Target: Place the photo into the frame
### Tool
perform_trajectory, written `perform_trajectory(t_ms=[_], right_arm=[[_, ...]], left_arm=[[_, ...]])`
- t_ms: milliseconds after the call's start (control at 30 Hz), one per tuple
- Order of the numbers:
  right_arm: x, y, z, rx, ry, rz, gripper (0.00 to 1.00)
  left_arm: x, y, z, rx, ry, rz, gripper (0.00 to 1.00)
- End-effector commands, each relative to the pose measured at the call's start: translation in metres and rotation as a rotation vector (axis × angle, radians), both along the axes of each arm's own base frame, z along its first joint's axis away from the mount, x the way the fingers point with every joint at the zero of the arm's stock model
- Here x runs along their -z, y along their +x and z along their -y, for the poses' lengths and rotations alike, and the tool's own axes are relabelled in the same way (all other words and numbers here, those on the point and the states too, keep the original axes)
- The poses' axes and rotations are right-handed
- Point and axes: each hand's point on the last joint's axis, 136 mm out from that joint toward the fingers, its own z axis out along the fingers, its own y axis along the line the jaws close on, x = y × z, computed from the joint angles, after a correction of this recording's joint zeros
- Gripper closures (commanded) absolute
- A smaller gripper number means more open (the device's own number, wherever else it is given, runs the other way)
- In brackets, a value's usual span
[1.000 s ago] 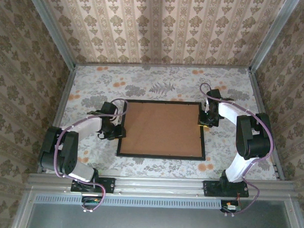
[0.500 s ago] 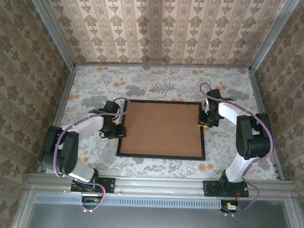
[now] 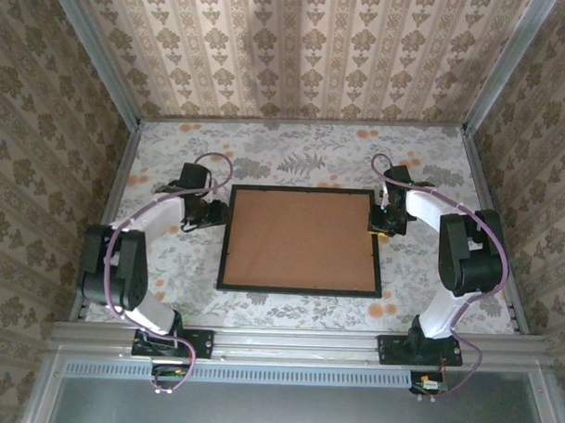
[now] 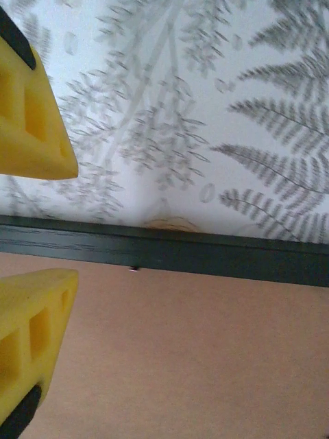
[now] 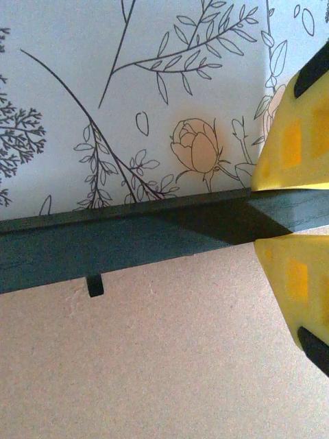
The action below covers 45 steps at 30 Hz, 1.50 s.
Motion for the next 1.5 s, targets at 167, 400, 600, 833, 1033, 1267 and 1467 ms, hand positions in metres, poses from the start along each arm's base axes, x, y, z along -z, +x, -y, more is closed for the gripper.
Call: perform_trajectory(t_ms=[167, 400, 600, 833, 1033, 1267, 1467], right_arm=[[0.004, 0.003, -0.003, -0.006, 0.007, -0.005, 0.81], [0.005, 0.003, -0.003, -0.006, 0.008, -0.007, 0.81], [0.006, 0.003, -0.003, -0.005, 0.005, -0.009, 0.81], [0.006, 0.003, -0.002, -0.007, 0.003, -0.008, 0.81], [0.007, 0.003, -0.002, -0.006, 0.001, -0.011, 0.81], [0.008, 0.002, -0.004, -0.006, 0.01, -0.016, 0.81], [0.01, 0.002, -0.007, -0.008, 0.026, -0.019, 0.81]], left_arm=[[0.015, 0.032, 0.013, 0.057, -0.043, -0.012, 0.63], [0.022, 0.028, 0.012, 0.059, -0.05, -0.043, 0.65], [0.023, 0.017, 0.01, 0.055, -0.047, -0.052, 0.65], [0.024, 0.011, 0.007, 0.05, -0.041, -0.057, 0.65], [0.03, 0.007, 0.008, 0.054, -0.053, -0.071, 0.65], [0.04, 0.004, 0.023, 0.096, -0.095, -0.098, 0.65], [0.044, 0.001, 0.033, 0.131, -0.113, -0.109, 0.61]])
